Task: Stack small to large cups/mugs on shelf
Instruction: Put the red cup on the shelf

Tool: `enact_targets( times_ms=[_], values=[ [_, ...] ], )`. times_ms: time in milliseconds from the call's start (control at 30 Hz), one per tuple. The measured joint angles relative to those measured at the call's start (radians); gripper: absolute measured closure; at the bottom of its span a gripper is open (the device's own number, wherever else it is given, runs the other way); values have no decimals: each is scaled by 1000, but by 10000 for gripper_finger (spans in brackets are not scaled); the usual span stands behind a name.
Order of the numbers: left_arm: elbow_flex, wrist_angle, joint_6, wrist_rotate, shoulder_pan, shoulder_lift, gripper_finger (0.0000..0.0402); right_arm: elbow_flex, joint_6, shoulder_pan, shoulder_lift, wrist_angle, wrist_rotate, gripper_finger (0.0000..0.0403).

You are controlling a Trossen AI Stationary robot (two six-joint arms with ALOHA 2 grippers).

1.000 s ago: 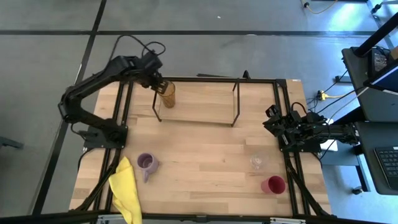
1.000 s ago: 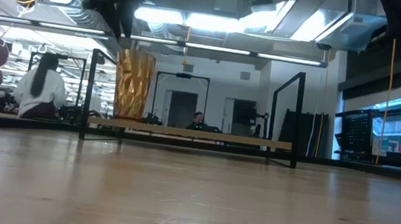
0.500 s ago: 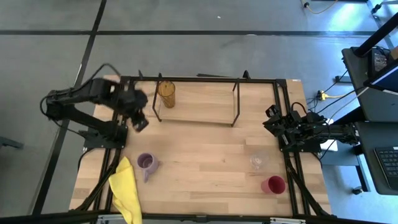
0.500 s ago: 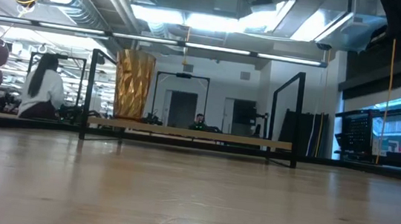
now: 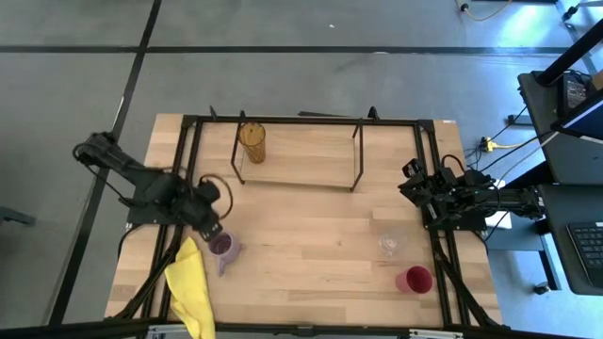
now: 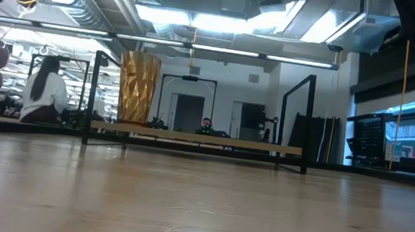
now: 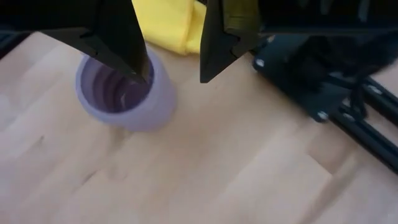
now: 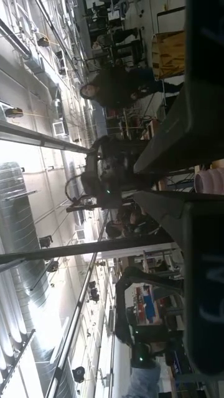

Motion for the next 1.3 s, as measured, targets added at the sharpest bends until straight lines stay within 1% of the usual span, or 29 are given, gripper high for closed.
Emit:
enact_targets(
  times_ms=[100, 200, 333, 400, 500, 600, 667, 800, 900, 1000, 1033, 1067, 1133, 1167, 1200, 1233, 1267, 1300],
  values=[
    [-41, 41, -63, 2, -53, 0, 253, 0, 0, 0, 0, 0, 0, 344],
    [-49, 45, -108, 1, -94, 0, 247, 0, 0, 0, 0, 0, 0, 344],
    [-49, 50, -144, -23, -120, 1, 246, 0, 0, 0, 0, 0, 0, 344],
    [-49, 87, -141, -44, -125, 1, 246, 0, 0, 0, 0, 0, 0, 344],
    [-49, 245, -90, -86, -120, 8, 246, 0, 0, 0, 0, 0, 0, 344],
    [-49, 467, 30, -130, -89, 58, 248, 0, 0, 0, 0, 0, 0, 344],
    [-49, 583, 115, -126, -65, 107, 249, 0, 0, 0, 0, 0, 0, 344],
    [-49, 702, 210, -72, -22, 197, 249, 0, 0, 0, 0, 0, 0, 344],
    [-49, 762, 214, -51, -11, 226, 249, 0, -10, 0, 0, 0, 0, 344],
    [-49, 800, 215, -66, -12, 228, 249, 0, -78, 0, 0, 8, 3, 344],
    [-49, 814, 215, -76, -12, 226, 249, -1, -56, 0, 2, 39, 14, 344],
    [-49, 816, 215, -89, -12, 222, 249, 1, 16, 0, 3, 93, 26, 344],
    [-49, 821, 213, -100, -12, 216, 249, 26, 133, 0, 2, 250, 90, 344],
    [-46, 821, 213, -103, -11, 216, 249, 49, 185, 0, 1, 324, 103, 344],
    [-45, 821, 214, -102, -11, 217, 249, 81, 209, 0, 2, 360, 81, 344],
    [-45, 819, 215, -102, -12, 217, 249, 125, 210, 1, 9, 346, 20, 344],
    [-45, 819, 214, -101, -12, 217, 249, 174, 208, 1, 19, 277, -62, 344],
    [-45, 818, 215, -101, -10, 217, 249, 235, 210, 1, 39, 165, -124, 344]
  ],
)
